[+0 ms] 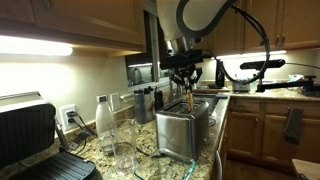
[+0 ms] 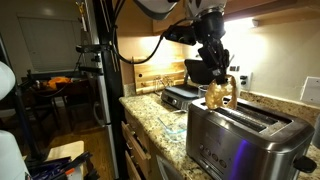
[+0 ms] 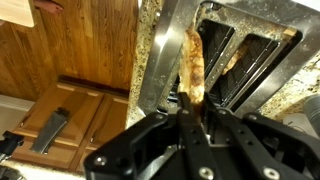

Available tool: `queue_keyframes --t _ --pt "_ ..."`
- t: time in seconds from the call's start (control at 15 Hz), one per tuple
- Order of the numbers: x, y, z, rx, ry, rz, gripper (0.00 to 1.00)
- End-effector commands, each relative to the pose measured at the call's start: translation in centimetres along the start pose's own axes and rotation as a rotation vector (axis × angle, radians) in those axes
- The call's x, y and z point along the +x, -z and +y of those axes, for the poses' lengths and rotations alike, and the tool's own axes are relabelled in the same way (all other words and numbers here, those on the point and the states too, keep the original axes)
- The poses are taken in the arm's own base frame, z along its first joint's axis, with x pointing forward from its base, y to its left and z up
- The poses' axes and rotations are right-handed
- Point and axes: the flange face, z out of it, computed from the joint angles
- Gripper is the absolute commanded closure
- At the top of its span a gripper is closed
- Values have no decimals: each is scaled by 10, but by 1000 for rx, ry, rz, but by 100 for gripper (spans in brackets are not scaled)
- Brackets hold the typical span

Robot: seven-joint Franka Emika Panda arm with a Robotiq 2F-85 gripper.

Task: Put the two slices of bread in each of the two slots of the toaster

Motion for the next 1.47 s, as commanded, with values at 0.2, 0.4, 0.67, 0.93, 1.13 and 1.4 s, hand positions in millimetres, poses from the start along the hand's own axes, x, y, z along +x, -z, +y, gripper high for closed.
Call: queue_keyframes --t 0.2,0.4,0.67,0.93,1.13,1.4 --pt "5 -14 -4 34 5 -54 92" --pt "6 -17 -4 37 6 -63 92" --pt "8 -20 -5 44 3 -73 92" --pt "13 -23 -5 50 -3 -81 92" --pt "18 -27 -3 54 -9 -88 92" --pt "22 -32 -3 53 -14 -91 92"
